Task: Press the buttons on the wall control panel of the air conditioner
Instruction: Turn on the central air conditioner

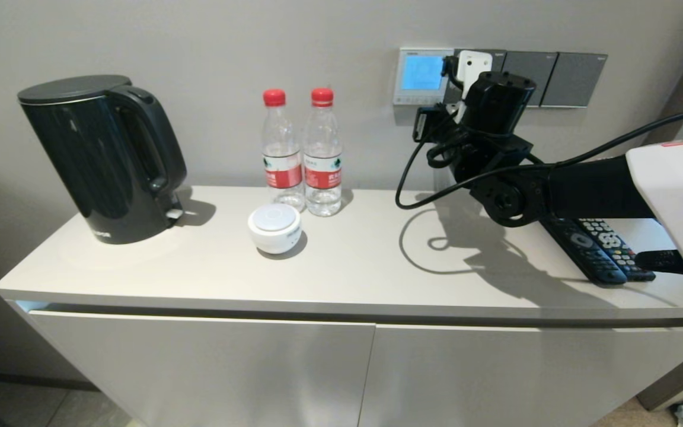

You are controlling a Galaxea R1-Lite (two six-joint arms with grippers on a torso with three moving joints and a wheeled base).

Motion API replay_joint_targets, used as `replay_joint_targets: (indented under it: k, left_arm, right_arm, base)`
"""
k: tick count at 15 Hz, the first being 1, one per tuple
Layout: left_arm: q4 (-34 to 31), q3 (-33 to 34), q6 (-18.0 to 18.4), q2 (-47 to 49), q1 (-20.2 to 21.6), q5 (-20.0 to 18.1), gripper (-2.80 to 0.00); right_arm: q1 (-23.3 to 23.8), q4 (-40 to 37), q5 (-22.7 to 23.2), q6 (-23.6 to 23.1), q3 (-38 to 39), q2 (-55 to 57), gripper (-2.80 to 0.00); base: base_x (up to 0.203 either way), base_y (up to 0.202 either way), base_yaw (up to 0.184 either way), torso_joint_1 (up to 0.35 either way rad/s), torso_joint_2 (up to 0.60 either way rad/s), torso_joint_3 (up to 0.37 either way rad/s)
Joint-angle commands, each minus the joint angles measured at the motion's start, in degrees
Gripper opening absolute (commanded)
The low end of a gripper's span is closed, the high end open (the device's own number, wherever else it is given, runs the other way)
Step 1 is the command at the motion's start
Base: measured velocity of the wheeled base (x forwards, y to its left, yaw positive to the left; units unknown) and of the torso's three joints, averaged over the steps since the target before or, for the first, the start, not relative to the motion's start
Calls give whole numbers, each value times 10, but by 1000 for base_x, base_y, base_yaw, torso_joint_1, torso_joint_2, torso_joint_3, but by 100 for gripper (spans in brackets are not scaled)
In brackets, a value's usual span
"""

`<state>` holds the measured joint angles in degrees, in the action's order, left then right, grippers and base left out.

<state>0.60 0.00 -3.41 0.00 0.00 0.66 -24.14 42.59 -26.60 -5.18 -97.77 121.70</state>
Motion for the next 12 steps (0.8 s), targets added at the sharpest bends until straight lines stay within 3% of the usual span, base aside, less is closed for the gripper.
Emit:
replay_joint_targets:
  k: [1,12]
  left_arm:
    - [0,0,0,0,0,0,-280]
    - [0,0,0,0,0,0,-280]
  right_arm:
    - [1,0,-1,-1,-8,8,-280]
    - [5,-2,-1,-3,-17,13,-280]
  base:
    - [0,0,0,0,0,0]
    - [0,0,0,0,0,0]
